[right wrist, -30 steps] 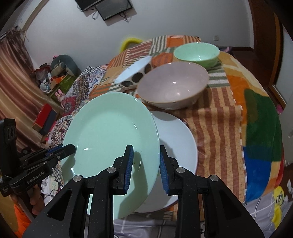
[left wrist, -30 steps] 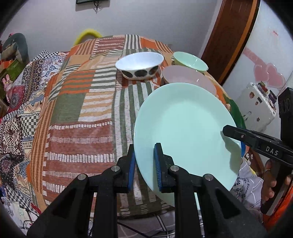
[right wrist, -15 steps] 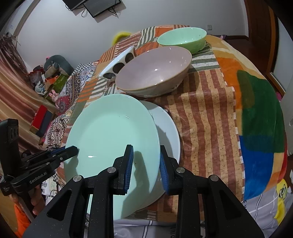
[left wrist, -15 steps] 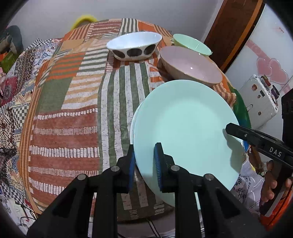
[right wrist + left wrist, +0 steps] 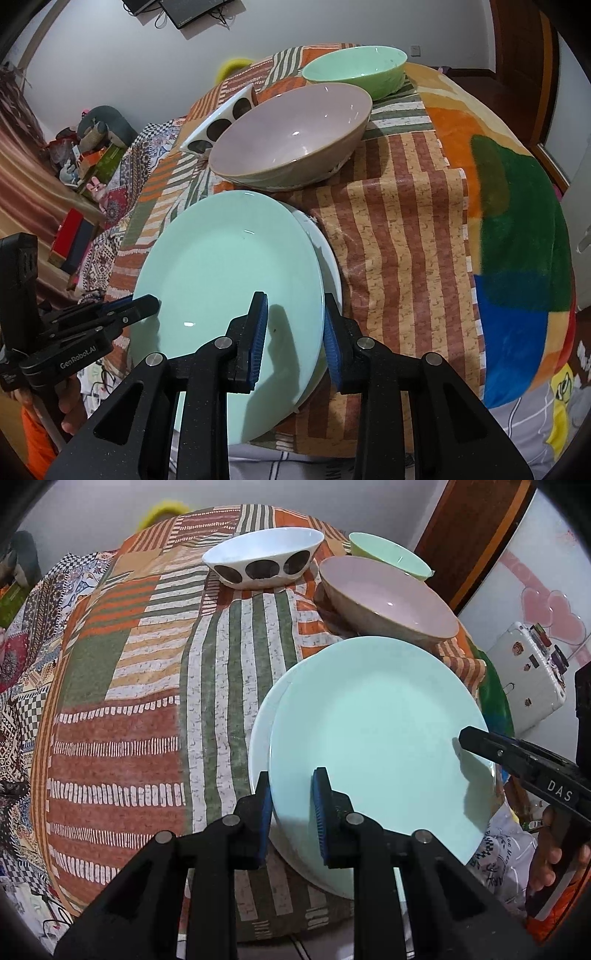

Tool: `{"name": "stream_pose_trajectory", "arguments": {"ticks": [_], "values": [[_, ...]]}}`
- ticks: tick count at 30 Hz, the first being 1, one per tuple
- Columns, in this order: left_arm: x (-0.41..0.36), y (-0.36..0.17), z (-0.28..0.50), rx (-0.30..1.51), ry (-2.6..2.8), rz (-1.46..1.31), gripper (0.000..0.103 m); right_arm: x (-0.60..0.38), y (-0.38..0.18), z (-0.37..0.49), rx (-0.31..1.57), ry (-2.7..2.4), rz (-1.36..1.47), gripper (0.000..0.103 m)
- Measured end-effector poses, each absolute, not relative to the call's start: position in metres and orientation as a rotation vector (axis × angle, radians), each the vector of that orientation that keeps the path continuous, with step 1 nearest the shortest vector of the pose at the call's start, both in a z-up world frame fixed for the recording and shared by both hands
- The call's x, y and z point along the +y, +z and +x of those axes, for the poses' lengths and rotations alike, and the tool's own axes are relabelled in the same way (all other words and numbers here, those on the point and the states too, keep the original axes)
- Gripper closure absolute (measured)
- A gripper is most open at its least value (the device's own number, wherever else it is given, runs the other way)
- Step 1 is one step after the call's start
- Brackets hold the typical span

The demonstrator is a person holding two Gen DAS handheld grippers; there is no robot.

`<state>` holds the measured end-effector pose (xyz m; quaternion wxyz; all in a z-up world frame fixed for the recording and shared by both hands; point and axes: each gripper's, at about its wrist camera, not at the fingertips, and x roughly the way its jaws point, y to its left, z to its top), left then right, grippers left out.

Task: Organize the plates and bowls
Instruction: 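Carry the mint-green plate and lower it onto the white plate with both tools, then open both tools and withdraw from the mint-green plate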

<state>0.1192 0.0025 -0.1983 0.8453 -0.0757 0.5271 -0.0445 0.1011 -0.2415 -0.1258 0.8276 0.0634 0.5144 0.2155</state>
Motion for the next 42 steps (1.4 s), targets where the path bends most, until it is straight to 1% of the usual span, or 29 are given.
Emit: {"name": "stream_pose_trajectory", "arguments": {"ticks": [5, 15, 17, 25, 32, 33, 34, 36, 38, 41, 42], "values": [[0.003, -0.196, 0.120, 1.093, -0.067, -0.139, 0.082, -0.239, -0.127, 0.101, 1.097, 0.459, 0.141, 0.074], [0.002, -0.200, 0.120, 1.087, -0.021, -0.078, 0.081, -0.231, -0.131, 0.100, 1.093, 0.471, 0.110, 0.074], [0.004, -0.206, 0.121, 1.114, -0.026, -0.093, 0.080, -0.230, -0.131, 0.098, 1.089, 0.469, 0.093, 0.074], [0.005, -0.209, 0.120, 1.110, -0.023, -0.103, 0.080, -0.230, -0.129, 0.099, 1.086, 0.474, 0.096, 0.074], [0.007, -0.206, 0.120, 1.111, -0.041, -0.112, 0.080, -0.238, -0.118, 0.098, 1.032, 0.431, 0.082, 0.074], [0.009, -0.204, 0.120, 1.105, -0.043, -0.124, 0.079, -0.240, -0.116, 0.099, 1.025, 0.425, 0.076, 0.074], [0.011, -0.201, 0.120, 1.097, -0.042, -0.132, 0.076, -0.242, -0.114, 0.099, 1.019, 0.419, 0.070, 0.073], [0.015, -0.191, 0.119, 1.071, -0.043, -0.143, 0.076, -0.246, -0.111, 0.098, 1.011, 0.415, 0.070, 0.068], [0.016, -0.180, 0.119, 1.046, -0.041, -0.141, 0.075, -0.249, -0.109, 0.100, 1.005, 0.410, 0.072, 0.068], [0.016, -0.160, 0.117, 0.995, -0.045, -0.125, 0.069, -0.253, -0.105, 0.100, 0.994, 0.413, 0.085, 0.067], [0.016, -0.152, 0.118, 0.970, -0.047, -0.118, 0.065, -0.255, -0.102, 0.101, 0.989, 0.415, 0.090, 0.067]]}}
